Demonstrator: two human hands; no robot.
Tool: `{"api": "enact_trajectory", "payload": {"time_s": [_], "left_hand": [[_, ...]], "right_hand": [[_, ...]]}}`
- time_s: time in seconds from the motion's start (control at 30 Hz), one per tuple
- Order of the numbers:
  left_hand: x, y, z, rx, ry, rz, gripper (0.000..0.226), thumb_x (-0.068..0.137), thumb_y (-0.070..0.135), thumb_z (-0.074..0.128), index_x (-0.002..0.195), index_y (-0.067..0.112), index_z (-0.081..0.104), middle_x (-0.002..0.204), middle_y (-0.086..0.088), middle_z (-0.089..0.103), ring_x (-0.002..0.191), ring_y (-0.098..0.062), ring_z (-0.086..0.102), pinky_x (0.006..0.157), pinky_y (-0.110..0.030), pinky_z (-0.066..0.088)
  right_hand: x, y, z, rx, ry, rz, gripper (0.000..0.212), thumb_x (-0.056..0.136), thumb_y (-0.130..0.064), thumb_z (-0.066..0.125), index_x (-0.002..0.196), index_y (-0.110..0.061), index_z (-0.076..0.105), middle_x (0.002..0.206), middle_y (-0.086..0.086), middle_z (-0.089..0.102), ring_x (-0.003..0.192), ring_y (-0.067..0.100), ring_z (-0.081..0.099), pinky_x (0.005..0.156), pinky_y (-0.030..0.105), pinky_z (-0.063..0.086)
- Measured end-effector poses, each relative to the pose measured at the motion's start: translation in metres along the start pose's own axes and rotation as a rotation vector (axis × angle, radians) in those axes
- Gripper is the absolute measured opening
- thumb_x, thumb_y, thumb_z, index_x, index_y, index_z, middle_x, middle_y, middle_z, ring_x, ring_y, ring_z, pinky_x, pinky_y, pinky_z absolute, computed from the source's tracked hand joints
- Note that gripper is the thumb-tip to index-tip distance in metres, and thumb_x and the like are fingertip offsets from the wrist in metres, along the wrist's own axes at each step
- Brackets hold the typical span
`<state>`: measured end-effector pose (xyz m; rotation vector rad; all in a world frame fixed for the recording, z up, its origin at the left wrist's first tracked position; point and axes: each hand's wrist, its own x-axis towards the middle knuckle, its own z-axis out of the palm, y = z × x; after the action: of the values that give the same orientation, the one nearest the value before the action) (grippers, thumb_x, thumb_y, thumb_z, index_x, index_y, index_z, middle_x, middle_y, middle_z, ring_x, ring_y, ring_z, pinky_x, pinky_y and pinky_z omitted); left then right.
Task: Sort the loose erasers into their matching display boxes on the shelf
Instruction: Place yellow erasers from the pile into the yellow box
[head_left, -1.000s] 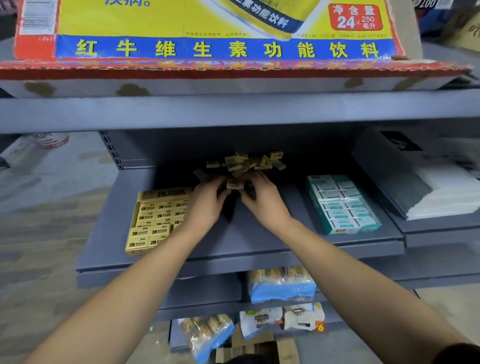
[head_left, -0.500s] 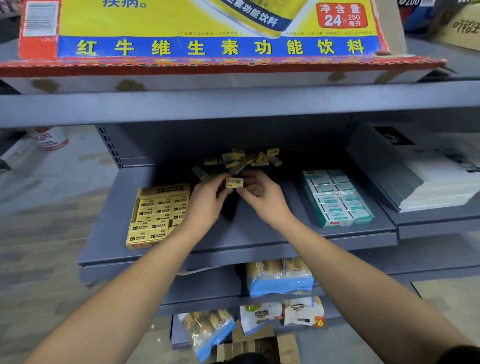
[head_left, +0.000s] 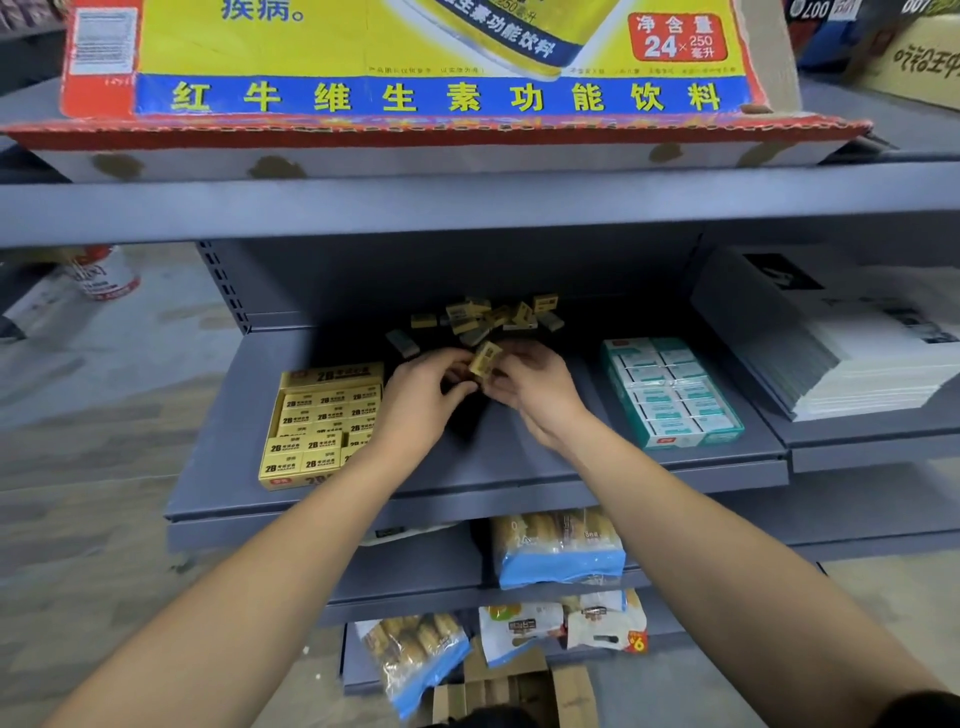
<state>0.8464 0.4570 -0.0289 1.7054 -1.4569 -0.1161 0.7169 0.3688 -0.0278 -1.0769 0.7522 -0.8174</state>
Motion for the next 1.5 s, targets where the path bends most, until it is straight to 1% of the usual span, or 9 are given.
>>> {"api": "enact_trajectory", "payload": {"time_s": [0.07, 0.2, 0.3, 0.37, 0.5, 0.63, 0.8, 1.17, 1.5], "left_hand": [[-0.001, 0.002, 0.000, -0.010, 0.004, -0.006, 0.038, 0.084, 0.013, 0.071, 0.120, 0.017, 0.063, 0.099, 0.004, 0.069, 0.091, -0.008, 0.063, 0.085, -0.032, 0.053], [-0.002, 0.006, 0.000, 0.003, 0.008, 0.019, 0.043, 0.086, 0.013, 0.070, 0.127, 0.019, 0.060, 0.105, 0.004, 0.065, 0.092, -0.008, 0.061, 0.085, -0.026, 0.051], [-0.004, 0.006, -0.001, 0.027, 0.014, 0.044, 0.033, 0.087, 0.013, 0.069, 0.119, 0.017, 0.065, 0.105, 0.000, 0.066, 0.090, -0.012, 0.061, 0.083, -0.033, 0.053], [-0.005, 0.004, -0.001, 0.026, 0.044, 0.026, 0.030, 0.088, 0.012, 0.067, 0.118, 0.014, 0.066, 0.105, -0.002, 0.066, 0.091, -0.014, 0.062, 0.083, -0.035, 0.053], [-0.010, 0.001, -0.009, 0.050, 0.055, 0.019, 0.033, 0.089, 0.011, 0.066, 0.121, 0.015, 0.064, 0.107, -0.001, 0.065, 0.094, -0.014, 0.061, 0.084, -0.031, 0.052], [-0.019, -0.010, -0.024, 0.100, 0.095, -0.017, 0.037, 0.090, 0.001, 0.057, 0.124, 0.016, 0.062, 0.113, -0.002, 0.064, 0.099, -0.015, 0.061, 0.090, -0.029, 0.049], [-0.040, -0.027, -0.057, 0.230, 0.207, -0.128, 0.038, 0.089, -0.002, 0.052, 0.121, 0.014, 0.064, 0.116, -0.003, 0.064, 0.105, -0.020, 0.059, 0.091, -0.021, 0.040], [-0.099, -0.051, -0.118, 0.376, 0.366, -0.317, 0.034, 0.086, -0.002, 0.049, 0.112, 0.012, 0.066, 0.110, -0.003, 0.068, 0.103, -0.024, 0.061, 0.086, -0.030, 0.043], [-0.112, -0.055, -0.121, 0.365, 0.350, -0.328, 0.030, 0.090, 0.002, 0.050, 0.113, 0.012, 0.065, 0.109, -0.001, 0.067, 0.101, -0.020, 0.061, 0.086, -0.029, 0.045]], "right_hand": [[-0.003, -0.005, -0.001, -0.007, -0.020, -0.040, 0.018, 0.094, -0.004, 0.054, 0.109, -0.008, 0.062, 0.113, 0.021, 0.064, 0.103, 0.032, 0.066, 0.083, 0.041, 0.058], [-0.010, -0.007, -0.005, -0.335, -0.004, -0.270, 0.025, 0.090, -0.009, 0.066, 0.114, -0.005, 0.063, 0.104, 0.011, 0.069, 0.090, 0.014, 0.068, 0.072, 0.028, 0.057], [-0.014, -0.007, -0.009, -0.512, -0.014, -0.414, 0.023, 0.087, -0.015, 0.070, 0.109, -0.010, 0.064, 0.104, 0.004, 0.068, 0.090, 0.013, 0.068, 0.078, 0.031, 0.058], [-0.018, -0.005, -0.012, -0.710, -0.089, -0.609, 0.023, 0.086, -0.012, 0.070, 0.108, -0.011, 0.065, 0.109, 0.002, 0.062, 0.097, 0.010, 0.064, 0.084, 0.025, 0.056], [-0.018, 0.000, -0.011, -0.933, -0.097, -0.889, 0.019, 0.087, -0.007, 0.069, 0.105, -0.007, 0.068, 0.108, 0.003, 0.066, 0.102, 0.012, 0.062, 0.089, 0.020, 0.049], [-0.016, 0.004, 0.002, -0.922, -0.081, -0.872, 0.018, 0.087, -0.014, 0.070, 0.105, -0.011, 0.069, 0.105, 0.000, 0.068, 0.102, 0.011, 0.062, 0.090, 0.023, 0.049], [-0.015, 0.016, 0.031, -0.910, -0.203, -0.876, 0.016, 0.088, -0.014, 0.069, 0.103, -0.009, 0.069, 0.105, 0.001, 0.068, 0.101, 0.010, 0.061, 0.090, 0.019, 0.046], [-0.025, 0.062, 0.083, -0.923, -0.457, -0.817, 0.011, 0.087, -0.011, 0.068, 0.098, -0.011, 0.070, 0.102, -0.002, 0.066, 0.101, 0.011, 0.059, 0.093, 0.023, 0.046], [-0.030, 0.063, 0.087, -0.981, -0.365, -0.779, 0.004, 0.081, -0.010, 0.067, 0.084, -0.010, 0.065, 0.095, -0.002, 0.062, 0.093, 0.014, 0.057, 0.083, 0.031, 0.050]]}}
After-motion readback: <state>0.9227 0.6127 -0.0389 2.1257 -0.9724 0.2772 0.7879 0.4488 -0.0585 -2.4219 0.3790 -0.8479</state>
